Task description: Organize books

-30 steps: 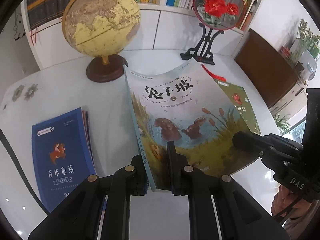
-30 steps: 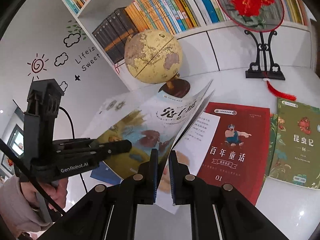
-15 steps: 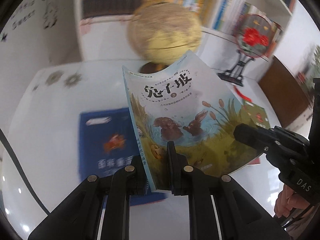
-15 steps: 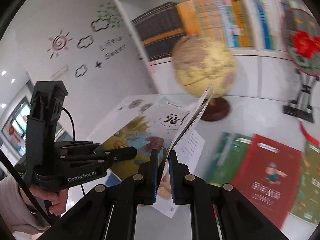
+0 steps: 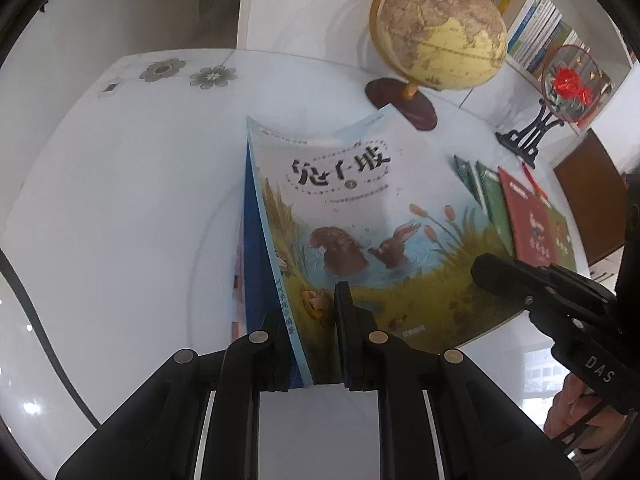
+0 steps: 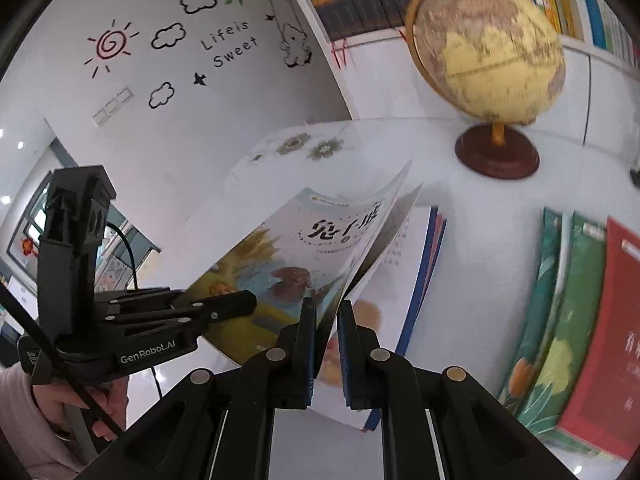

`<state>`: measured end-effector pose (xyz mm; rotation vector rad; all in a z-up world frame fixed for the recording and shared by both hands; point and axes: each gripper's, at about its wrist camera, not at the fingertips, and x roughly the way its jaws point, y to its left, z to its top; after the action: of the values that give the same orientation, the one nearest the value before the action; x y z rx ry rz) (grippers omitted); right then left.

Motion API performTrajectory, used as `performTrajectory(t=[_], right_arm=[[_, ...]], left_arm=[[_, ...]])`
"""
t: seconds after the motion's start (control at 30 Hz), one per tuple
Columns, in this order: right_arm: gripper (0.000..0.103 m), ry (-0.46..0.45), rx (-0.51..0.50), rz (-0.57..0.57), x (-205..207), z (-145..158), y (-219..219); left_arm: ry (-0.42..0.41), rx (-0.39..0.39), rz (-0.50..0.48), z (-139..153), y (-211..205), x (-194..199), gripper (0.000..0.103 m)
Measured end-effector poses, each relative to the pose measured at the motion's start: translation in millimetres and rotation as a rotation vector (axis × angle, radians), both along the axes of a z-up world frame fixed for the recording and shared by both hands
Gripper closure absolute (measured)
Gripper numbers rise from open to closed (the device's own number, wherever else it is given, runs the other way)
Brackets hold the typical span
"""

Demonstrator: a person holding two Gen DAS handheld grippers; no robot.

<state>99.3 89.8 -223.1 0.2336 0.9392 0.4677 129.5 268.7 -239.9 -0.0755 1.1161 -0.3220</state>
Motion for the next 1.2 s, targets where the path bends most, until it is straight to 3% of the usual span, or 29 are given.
performTrajectory(t=[0.2,0.33,0.47,0.57,0.63,0.77,1.0,1.2], right_arm=[[0.093,0.082,0.005,-0.063,1,-26,-5],[0.093,0.141,0.033,-0.110,1,-40,-12],[0.087,0.206,0.036,-0.139,3,-49,-14],[0.077,0.267,0.025,-0.173,7,-56,-20],[0.055,0.293,0.019,-0.220,6,-57,-30],[0.053,0.289,0.074,-0.288,-2,-51,-60],[0.053,0.241,0.145,-0.343,-21,-37,-118],[0.053,0.204,0.169,-0.413,-41,-28,-177]], left_arm=[[0.041,-0.013,-0.005,-14,0,2,0.086],[0.079,0.043,0.024,-21,3,6,0.071],[0.136,0.101,0.112,-29,16,12,0.072],[0.141,0.106,0.158,-26,24,13,0.072],[0.136,0.120,0.188,-22,29,14,0.072],[0.112,0.095,0.210,-6,28,16,0.073],[0.078,0.015,0.139,16,-24,30,0.073],[0.059,-0.010,-0.020,21,-109,29,0.073]])
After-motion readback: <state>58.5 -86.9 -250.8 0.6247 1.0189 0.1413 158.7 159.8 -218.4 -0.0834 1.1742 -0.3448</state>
